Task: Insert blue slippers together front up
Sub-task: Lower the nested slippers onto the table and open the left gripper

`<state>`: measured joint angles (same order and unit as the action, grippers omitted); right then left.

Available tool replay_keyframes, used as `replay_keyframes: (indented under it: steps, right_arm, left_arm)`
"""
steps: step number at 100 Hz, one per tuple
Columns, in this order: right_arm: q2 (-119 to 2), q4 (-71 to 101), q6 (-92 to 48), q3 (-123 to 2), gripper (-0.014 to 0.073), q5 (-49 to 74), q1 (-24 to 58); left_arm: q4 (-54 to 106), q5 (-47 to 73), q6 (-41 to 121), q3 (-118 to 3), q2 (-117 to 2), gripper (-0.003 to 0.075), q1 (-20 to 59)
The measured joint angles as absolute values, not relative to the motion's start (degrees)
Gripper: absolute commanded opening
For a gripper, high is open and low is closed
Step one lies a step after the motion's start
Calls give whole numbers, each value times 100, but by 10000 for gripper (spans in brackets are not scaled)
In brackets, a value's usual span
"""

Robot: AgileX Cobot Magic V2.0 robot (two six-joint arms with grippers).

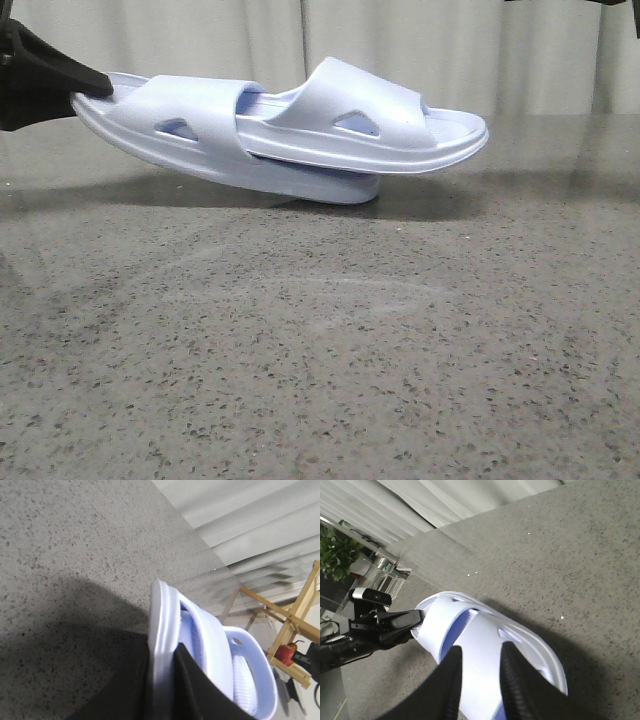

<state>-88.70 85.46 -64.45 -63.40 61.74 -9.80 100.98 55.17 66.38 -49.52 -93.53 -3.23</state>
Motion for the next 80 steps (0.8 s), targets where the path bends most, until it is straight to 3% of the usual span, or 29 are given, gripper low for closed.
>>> replay_keyframes:
  steps: [16,33,40,53,65,72,80]
  right_arm:
    - [-8857,8403,-6445,-6340,142,6277,-980]
    - [-8857,8248,-6445,-6340,139,6377,-980]
    - [-8857,8235,-6445,-6340,136,6377,-980]
    - [-8857,8160,-6445,-6340,61,6385,-980]
    - [-8844,7946,-6445,-6340,-88,6385,-994]
    - [-8818,7838,-6458,-6340,-102,6390,-1040]
    - [-8725,7751,-6458,-6340,-78,6390,-1155]
  left_arm:
    - [10094,5393,7130,-4952,-9353,120,-317]
    - [9686,5180,7366,-4952,-9353,375,-317]
    - [9399,5085,7398,-4989,-9353,437,-317]
    - [8858,5056,7410,-5190,-9353,444,-317]
    - [8358,5117,7419,-5470,-9206,437,-317]
    - [8089,5140,7419,-5663,-8998,396,-317]
    - [7841,5163,7419,-5863,-8705,288,-317]
